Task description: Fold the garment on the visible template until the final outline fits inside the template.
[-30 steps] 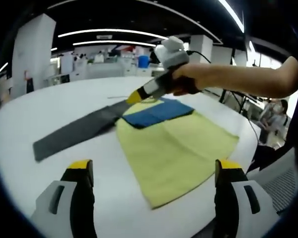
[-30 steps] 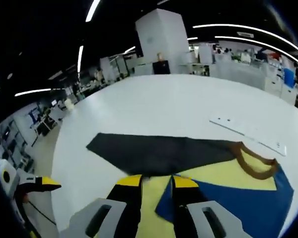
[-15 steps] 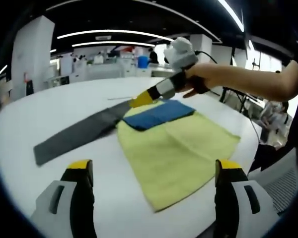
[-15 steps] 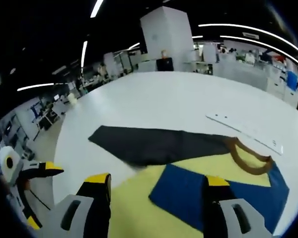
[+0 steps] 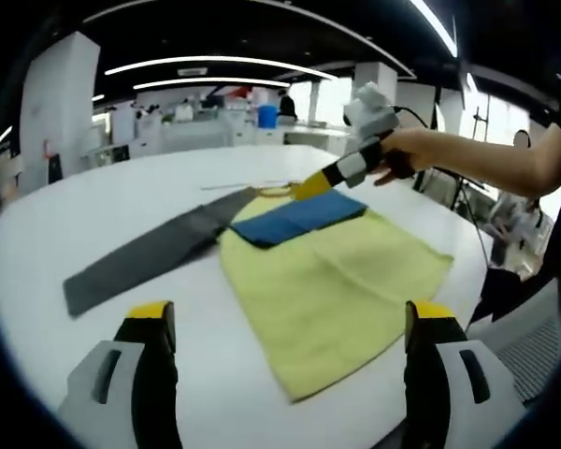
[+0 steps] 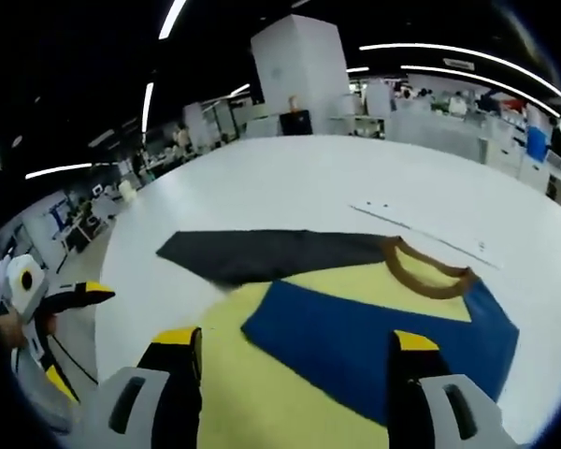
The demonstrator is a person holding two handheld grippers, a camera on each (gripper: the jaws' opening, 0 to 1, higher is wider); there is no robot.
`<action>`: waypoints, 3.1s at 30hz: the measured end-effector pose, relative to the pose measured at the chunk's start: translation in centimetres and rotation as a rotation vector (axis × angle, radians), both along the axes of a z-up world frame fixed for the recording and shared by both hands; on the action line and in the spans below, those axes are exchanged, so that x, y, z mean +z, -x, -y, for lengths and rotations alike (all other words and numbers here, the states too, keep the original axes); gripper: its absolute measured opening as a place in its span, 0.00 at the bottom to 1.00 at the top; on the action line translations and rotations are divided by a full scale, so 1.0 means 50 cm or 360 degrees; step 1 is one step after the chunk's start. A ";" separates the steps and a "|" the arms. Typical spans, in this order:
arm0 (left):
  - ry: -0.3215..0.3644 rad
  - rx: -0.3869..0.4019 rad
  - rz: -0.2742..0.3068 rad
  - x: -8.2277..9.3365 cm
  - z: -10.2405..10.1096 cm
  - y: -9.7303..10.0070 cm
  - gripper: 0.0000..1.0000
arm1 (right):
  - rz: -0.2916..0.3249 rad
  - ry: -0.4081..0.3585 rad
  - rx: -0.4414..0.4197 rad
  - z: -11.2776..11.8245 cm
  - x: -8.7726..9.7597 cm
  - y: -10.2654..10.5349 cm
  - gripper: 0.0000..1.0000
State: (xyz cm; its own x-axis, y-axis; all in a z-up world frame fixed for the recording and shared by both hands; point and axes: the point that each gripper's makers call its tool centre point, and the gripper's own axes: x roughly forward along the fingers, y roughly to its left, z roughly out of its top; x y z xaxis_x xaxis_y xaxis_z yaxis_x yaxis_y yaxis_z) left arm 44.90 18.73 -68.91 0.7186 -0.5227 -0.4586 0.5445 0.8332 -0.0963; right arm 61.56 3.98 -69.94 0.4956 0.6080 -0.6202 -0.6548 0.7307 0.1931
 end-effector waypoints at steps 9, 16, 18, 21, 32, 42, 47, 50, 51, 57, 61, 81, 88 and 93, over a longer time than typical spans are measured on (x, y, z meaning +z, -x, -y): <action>-0.0001 -0.0011 -0.0005 -0.001 0.005 0.002 0.99 | 0.0003 0.0017 -0.0086 0.092 -0.009 0.004 0.75; -0.0008 -0.0021 -0.0010 -0.003 0.008 0.002 0.99 | 0.0013 0.0042 -0.0142 0.165 -0.014 0.010 0.70; -0.0002 -0.0024 -0.0008 -0.002 0.011 0.002 0.99 | 0.0008 0.0050 -0.0164 0.189 -0.018 0.012 0.68; -0.0007 -0.0035 -0.0014 -0.003 0.016 0.002 0.99 | 0.0019 0.0056 -0.0246 0.229 -0.026 0.009 0.62; -0.0004 -0.0052 -0.0020 -0.006 0.025 0.003 0.99 | -0.0037 0.0036 -0.0403 0.310 -0.066 0.019 0.41; 0.0008 -0.0047 -0.0034 -0.010 0.028 0.005 0.99 | -0.0040 0.0097 -0.0487 0.372 -0.096 0.024 0.24; 0.0010 -0.0039 -0.0036 -0.010 0.024 0.004 0.99 | -0.0056 0.0126 -0.0527 0.393 -0.107 0.028 0.18; 0.0013 -0.0033 -0.0035 -0.010 0.023 0.003 0.99 | -0.0072 0.0124 -0.0544 0.400 -0.111 0.030 0.16; 0.0012 -0.0032 -0.0034 -0.009 0.022 0.003 0.99 | -0.0068 0.0127 -0.0549 0.404 -0.114 0.029 0.15; 0.0010 -0.0031 -0.0041 -0.011 0.020 0.006 0.98 | -0.0074 0.0123 -0.0554 0.403 -0.123 0.023 0.13; 0.0003 -0.0024 -0.0050 -0.014 0.016 0.008 0.98 | -0.0066 0.0117 -0.0521 0.388 -0.125 0.018 0.12; -0.0027 -0.0002 -0.0074 -0.023 0.002 0.011 0.97 | -0.0060 0.0137 -0.0503 0.369 -0.137 0.006 0.00; -0.0035 -0.0005 -0.0077 -0.026 -0.001 0.010 0.97 | 0.0020 0.0328 -0.0450 0.398 -0.134 0.007 0.00; -0.0036 -0.0004 -0.0073 -0.025 -0.003 0.008 0.97 | 0.0049 0.0422 -0.0411 0.410 -0.137 0.007 0.00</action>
State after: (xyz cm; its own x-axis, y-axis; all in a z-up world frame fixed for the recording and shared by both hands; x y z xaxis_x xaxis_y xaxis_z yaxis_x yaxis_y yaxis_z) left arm 44.49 18.88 -70.15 0.6951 -0.5137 -0.5029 0.5422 0.8340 -0.1025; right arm 61.18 -16.50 -76.81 0.6324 0.2806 -0.7220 -0.4451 0.8945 -0.0422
